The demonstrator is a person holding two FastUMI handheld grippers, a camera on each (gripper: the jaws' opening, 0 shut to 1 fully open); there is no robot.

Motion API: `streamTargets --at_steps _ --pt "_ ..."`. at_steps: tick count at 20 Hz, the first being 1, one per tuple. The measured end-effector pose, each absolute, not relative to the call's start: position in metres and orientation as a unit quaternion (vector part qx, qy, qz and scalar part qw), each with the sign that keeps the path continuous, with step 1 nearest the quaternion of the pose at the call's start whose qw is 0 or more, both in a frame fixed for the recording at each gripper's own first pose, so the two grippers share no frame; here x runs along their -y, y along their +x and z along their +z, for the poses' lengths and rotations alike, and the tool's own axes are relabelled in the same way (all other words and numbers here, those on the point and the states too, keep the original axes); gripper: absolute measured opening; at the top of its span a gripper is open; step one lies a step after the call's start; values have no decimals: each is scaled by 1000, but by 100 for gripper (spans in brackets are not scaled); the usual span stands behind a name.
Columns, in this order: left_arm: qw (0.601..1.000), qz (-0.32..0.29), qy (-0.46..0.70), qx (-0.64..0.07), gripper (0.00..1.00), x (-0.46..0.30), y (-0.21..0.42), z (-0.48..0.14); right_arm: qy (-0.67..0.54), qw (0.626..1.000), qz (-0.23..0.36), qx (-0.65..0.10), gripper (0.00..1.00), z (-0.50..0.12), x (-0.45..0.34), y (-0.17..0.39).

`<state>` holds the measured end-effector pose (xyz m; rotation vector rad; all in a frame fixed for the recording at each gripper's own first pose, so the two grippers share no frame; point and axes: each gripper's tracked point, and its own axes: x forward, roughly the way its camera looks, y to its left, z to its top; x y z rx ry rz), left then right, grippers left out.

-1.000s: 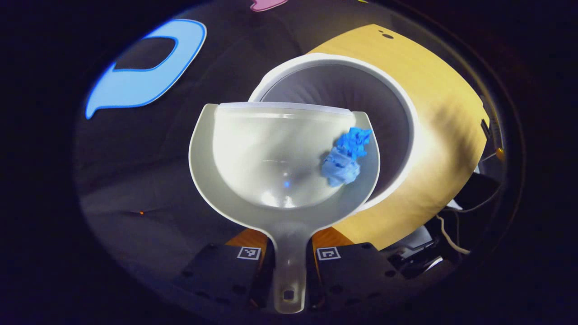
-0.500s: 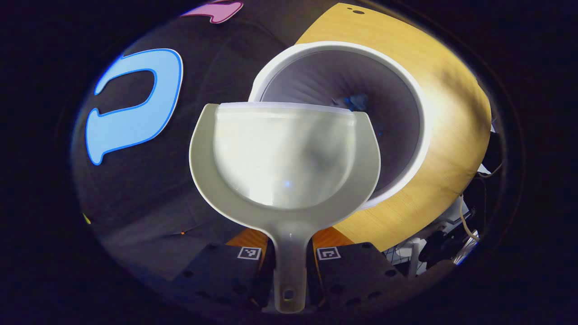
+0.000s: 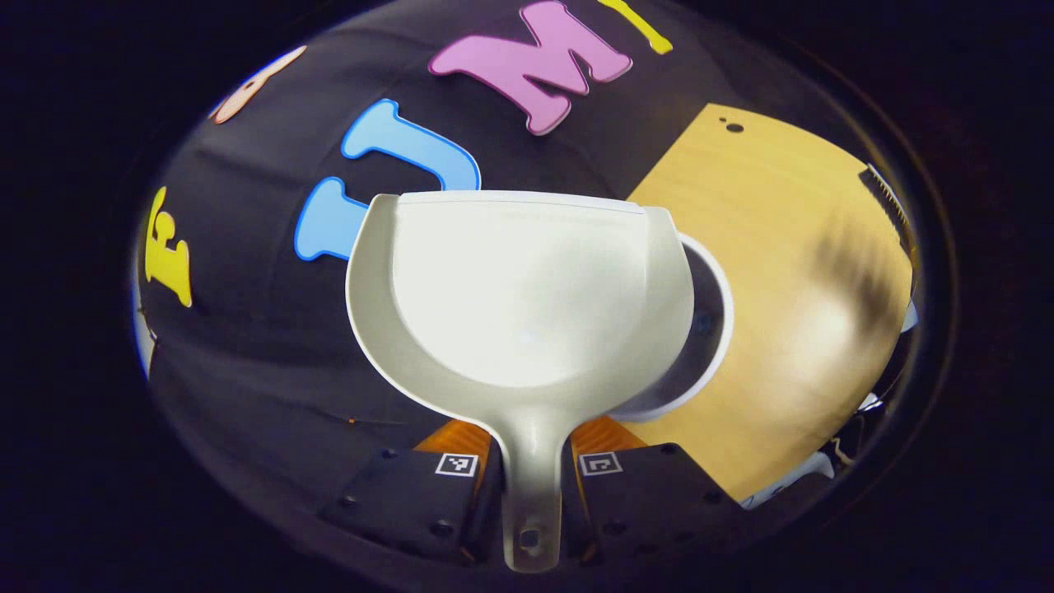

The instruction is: Pick up the small broom and dustpan from the desktop, sweep the trash into the dustpan with the broom, and then empty the trash into the garbage bin.

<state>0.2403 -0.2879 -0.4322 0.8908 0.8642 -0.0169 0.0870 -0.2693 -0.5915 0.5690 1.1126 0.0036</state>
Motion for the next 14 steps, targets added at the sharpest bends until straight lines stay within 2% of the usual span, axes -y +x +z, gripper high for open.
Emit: streamTargets --at_steps 3,6,8,11,14 --pt "847 -65 346 -400 28 330 226 -446 250 811 -2 -530 28 -596 275 87" --pt "857 -124 277 -416 27 410 187 -500 234 808 -13 -541 28 -607 287 87" --pt "851 -155 260 -429 27 451 155 -536 228 806 -20 -546 28 -617 295 92" --pt "839 -170 221 -466 28 489 128 -598 205 798 -26 -565 28 -639 309 84" --pt "820 -162 147 -529 29 519 97 -655 198 781 -26 -592 28 -667 317 77"
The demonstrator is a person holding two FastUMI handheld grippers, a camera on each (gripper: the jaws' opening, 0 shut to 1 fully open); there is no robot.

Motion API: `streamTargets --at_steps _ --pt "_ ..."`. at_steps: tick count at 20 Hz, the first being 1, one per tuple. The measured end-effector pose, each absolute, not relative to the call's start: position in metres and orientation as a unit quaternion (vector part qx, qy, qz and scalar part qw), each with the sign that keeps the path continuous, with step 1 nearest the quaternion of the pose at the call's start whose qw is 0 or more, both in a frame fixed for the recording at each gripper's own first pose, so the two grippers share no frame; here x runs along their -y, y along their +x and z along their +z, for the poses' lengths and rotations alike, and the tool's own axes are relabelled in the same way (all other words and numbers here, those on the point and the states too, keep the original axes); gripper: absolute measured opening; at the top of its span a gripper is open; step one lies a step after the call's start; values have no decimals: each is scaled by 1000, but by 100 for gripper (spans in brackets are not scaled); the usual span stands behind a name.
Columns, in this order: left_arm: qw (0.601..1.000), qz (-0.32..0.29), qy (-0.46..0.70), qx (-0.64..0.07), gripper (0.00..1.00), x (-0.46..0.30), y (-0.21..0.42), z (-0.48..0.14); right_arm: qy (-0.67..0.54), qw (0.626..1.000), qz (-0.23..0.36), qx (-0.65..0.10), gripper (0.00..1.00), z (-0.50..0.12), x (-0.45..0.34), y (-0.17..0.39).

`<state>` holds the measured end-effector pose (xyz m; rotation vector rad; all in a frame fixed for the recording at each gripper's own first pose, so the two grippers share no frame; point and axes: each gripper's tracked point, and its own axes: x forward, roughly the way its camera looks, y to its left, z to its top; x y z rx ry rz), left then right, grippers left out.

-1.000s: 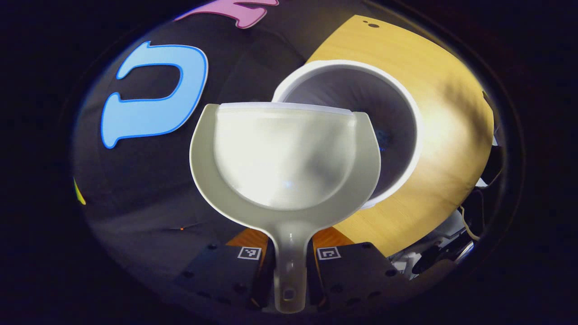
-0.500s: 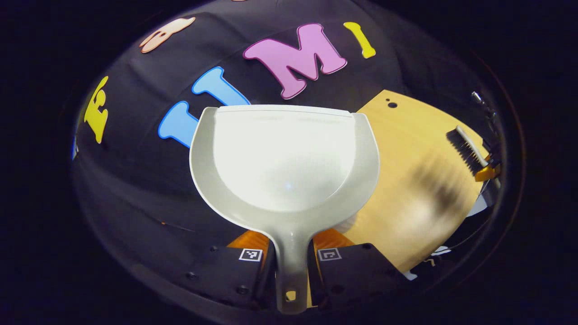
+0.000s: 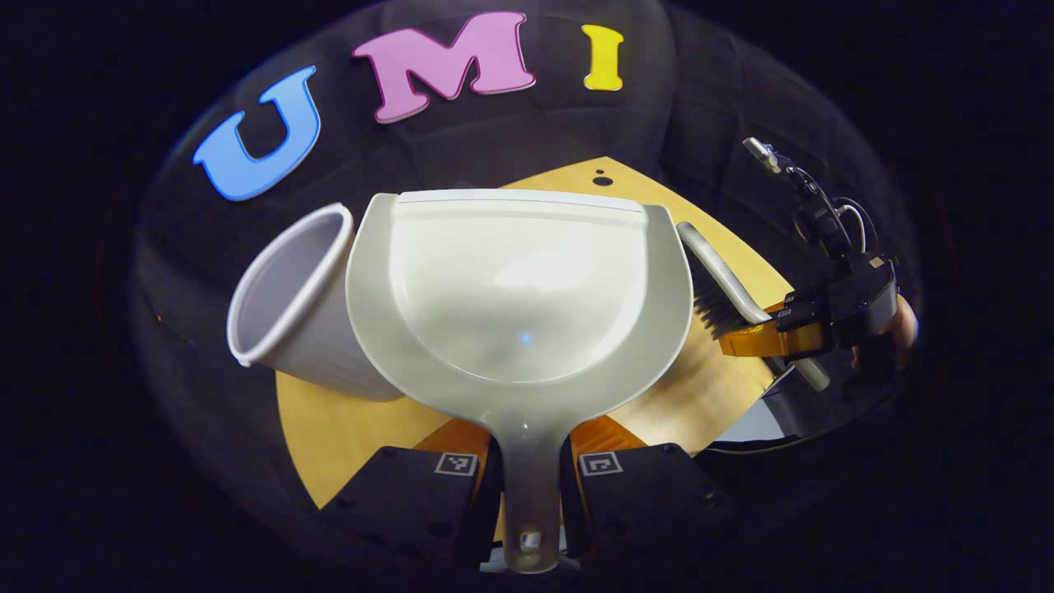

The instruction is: Pick up the small broom and dustpan from the desktop, sweep the trash into the dustpan with the broom, and then empty the trash into the garbage bin.

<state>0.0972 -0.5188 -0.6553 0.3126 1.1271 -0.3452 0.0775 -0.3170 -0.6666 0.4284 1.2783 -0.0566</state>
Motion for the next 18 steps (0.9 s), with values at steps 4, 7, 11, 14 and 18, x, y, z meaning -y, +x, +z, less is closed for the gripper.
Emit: streamTargets --at_steps 4,7,11,14,18 --pt "785 -112 56 -606 29 541 73 -705 179 764 -17 -620 28 -704 315 85" --pt "767 -80 18 -637 28 542 62 -703 156 756 0 -636 28 -725 303 99" --pt "755 -48 -25 -653 29 551 62 -692 151 733 -5 -663 29 -747 298 109" --pt "750 -44 -30 -659 29 553 66 -683 138 724 1 -676 28 -766 291 118" --pt "737 -41 -24 -674 29 554 62 -668 136 711 -2 -689 30 -772 279 117"
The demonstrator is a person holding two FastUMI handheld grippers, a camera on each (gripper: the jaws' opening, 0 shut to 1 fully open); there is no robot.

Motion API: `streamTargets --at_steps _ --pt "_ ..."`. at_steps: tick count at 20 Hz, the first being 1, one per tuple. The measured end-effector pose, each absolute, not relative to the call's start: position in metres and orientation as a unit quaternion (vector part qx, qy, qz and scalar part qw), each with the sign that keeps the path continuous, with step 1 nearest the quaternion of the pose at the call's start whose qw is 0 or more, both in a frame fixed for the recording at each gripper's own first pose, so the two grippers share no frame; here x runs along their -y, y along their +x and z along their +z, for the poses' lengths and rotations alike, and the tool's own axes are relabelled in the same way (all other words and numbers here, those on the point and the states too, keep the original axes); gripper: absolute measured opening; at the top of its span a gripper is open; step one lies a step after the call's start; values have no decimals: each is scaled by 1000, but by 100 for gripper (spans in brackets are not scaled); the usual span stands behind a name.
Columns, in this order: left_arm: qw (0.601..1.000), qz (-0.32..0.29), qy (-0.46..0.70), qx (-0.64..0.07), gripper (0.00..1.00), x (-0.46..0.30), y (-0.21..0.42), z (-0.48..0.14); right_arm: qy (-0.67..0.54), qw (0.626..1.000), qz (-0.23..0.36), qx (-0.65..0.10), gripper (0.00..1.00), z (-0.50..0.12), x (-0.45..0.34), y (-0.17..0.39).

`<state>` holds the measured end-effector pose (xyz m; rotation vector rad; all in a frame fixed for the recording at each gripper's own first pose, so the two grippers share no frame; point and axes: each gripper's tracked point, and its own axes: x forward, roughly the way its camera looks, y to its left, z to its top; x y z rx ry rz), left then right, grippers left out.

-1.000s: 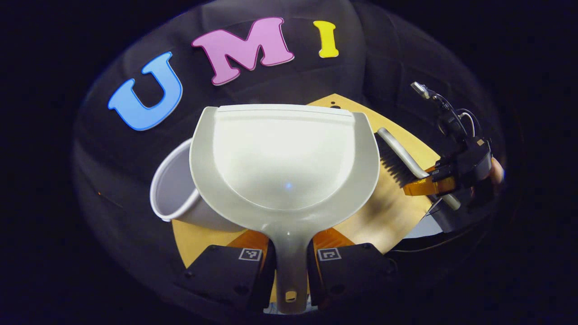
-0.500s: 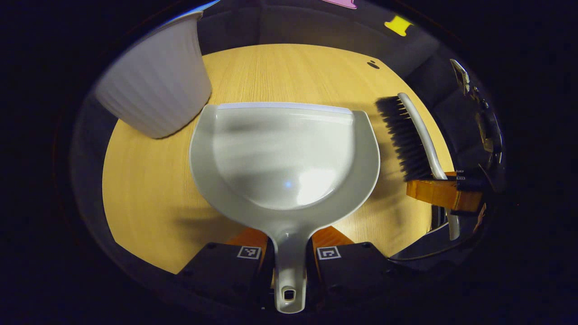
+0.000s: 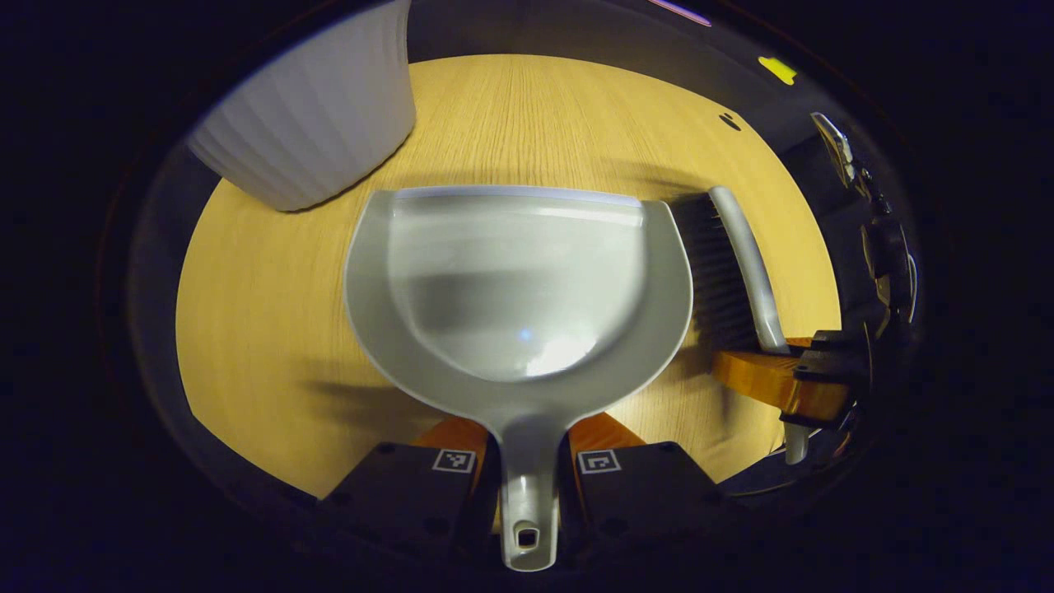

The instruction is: Pick up the small broom and dustpan from the desktop, sweep the trash into the dustpan with the broom, and then empty the trash into the garbage bin.

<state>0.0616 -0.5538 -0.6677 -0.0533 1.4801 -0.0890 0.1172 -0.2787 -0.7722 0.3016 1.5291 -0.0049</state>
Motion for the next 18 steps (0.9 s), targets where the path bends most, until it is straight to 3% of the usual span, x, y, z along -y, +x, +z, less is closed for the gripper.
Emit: streamTargets --at_steps 1,2,4,6,7,8,9,10,11,12,13,18 --pt "735 -38 -27 -677 29 554 61 -666 141 713 -4 -687 32 -769 277 121" --pt "733 -36 -31 -679 30 554 60 -666 139 714 -8 -686 19 -768 278 123" --pt "729 -37 -33 -682 31 554 60 -666 135 715 -9 -686 48 -765 280 127" --pt "726 -43 -32 -685 37 557 60 -664 141 719 -12 -681 48 -760 280 129" --pt "726 -39 -30 -686 68 557 59 -662 143 721 -13 -678 55 -757 282 130" --pt "726 -35 -32 -686 81 556 58 -658 150 723 -11 -674 73 -752 282 130" --pt "727 -36 -38 -685 83 558 56 -653 156 728 -12 -667 75 -746 283 131" --pt "728 -38 -47 -683 83 561 53 -646 161 736 -17 -658 83 -737 286 134" --pt "733 -40 -50 -678 83 561 50 -636 165 745 -21 -646 100 -725 287 132" --pt "741 -41 -49 -668 83 559 49 -624 170 754 -23 -634 89 -712 289 132" --pt "750 -44 -48 -658 83 558 48 -614 177 763 -24 -622 100 -699 289 134" --pt "795 -52 -75 -600 83 564 47 -550 214 829 -31 -516 99 -615 290 152"
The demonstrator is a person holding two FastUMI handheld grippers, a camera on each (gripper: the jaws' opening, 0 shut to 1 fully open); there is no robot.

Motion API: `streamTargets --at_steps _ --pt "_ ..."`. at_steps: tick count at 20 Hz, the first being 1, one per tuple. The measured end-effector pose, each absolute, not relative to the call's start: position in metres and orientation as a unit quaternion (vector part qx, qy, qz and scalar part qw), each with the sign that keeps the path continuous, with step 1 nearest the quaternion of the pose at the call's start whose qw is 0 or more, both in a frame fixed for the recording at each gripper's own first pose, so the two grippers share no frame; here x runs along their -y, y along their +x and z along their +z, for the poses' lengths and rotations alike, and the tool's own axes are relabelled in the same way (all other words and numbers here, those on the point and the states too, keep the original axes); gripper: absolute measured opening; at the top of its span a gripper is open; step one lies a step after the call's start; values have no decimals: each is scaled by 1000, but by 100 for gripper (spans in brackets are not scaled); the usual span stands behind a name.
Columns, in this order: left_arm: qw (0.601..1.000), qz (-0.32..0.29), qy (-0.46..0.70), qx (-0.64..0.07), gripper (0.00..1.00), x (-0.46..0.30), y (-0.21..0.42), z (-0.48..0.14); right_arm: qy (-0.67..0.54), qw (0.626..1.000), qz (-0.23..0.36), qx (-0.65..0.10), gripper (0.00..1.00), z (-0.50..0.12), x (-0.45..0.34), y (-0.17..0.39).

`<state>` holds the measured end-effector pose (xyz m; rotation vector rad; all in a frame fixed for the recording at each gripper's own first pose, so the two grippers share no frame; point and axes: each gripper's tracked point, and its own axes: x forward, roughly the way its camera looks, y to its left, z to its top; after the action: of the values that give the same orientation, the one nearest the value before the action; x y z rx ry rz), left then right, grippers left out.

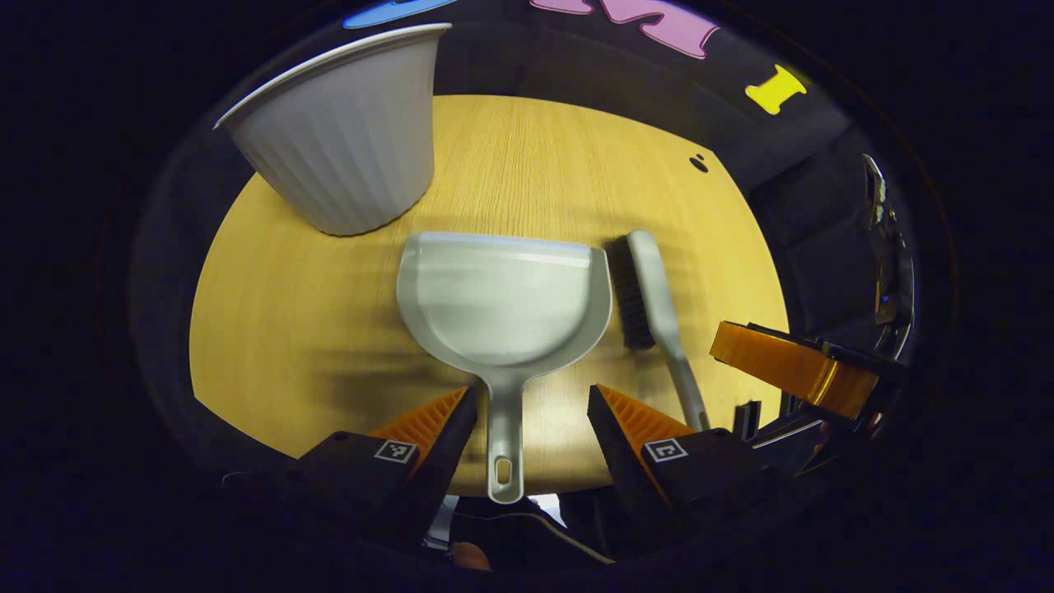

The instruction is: Pick up the small broom and dustpan from the desktop, sweep the trash into the dustpan with the broom, and then empty the trash into the garbage bin.

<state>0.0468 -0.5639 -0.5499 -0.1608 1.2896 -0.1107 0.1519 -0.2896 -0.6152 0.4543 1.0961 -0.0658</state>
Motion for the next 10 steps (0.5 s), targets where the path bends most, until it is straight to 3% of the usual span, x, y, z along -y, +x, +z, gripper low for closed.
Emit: streamTargets --at_steps 3,7,10 --pt "853 -30 -65 -516 83 552 68 -496 173 883 -44 -434 99 -564 296 166" --pt "931 -39 -85 -352 83 550 99 -401 127 951 -49 -278 98 -470 311 207" --pt "975 -28 -68 -209 82 539 110 -357 114 980 -47 -154 98 -407 307 228"
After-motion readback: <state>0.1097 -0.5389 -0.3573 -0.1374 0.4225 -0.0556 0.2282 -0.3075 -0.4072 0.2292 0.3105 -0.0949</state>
